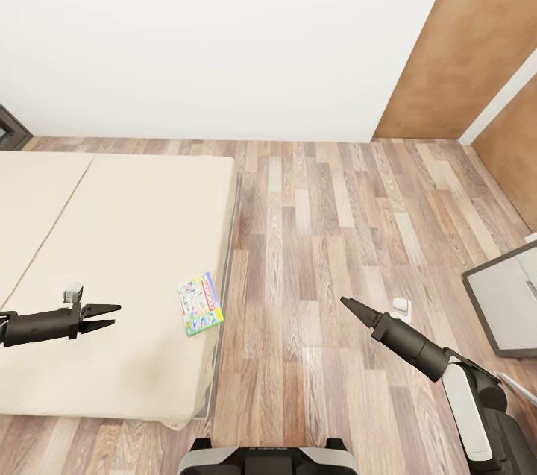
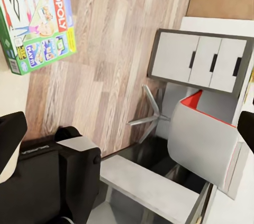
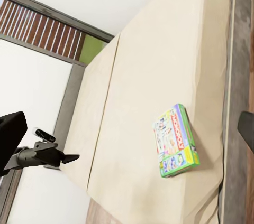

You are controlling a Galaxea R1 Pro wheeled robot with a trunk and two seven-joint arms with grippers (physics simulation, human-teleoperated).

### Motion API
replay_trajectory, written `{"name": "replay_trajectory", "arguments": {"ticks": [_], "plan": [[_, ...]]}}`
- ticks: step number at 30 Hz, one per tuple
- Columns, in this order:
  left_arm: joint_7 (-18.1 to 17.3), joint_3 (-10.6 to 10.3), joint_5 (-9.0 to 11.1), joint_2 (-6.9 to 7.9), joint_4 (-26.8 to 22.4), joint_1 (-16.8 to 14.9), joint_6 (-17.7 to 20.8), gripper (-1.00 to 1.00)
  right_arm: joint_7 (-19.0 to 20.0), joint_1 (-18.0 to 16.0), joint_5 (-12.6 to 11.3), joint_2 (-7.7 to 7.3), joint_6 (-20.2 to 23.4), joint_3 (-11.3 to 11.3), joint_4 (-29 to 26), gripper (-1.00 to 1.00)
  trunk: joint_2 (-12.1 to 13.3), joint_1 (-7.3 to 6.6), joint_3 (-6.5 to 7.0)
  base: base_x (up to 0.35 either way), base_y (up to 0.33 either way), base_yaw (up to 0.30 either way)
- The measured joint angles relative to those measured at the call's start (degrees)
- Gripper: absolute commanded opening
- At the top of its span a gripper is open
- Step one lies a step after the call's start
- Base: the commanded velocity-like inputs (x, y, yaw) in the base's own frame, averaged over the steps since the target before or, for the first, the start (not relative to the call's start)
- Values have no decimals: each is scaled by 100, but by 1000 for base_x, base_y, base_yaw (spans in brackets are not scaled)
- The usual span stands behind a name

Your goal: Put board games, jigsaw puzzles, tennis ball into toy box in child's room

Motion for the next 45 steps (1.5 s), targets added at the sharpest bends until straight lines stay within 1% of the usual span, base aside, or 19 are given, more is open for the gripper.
{"name": "replay_trajectory", "arguments": {"ticks": [13, 45], "plan": [[-1, 0, 0, 0, 0, 0, -1, 100, -8, 0, 1, -2, -105, 0, 4, 100, 0, 0, 122, 0, 0, 0], [2, 0, 0, -4, 0, 0, 0, 100, -16, 0, -5, 6, -123, 11, 40, 100, 0, 0, 422, 0, 0, 0]]}}
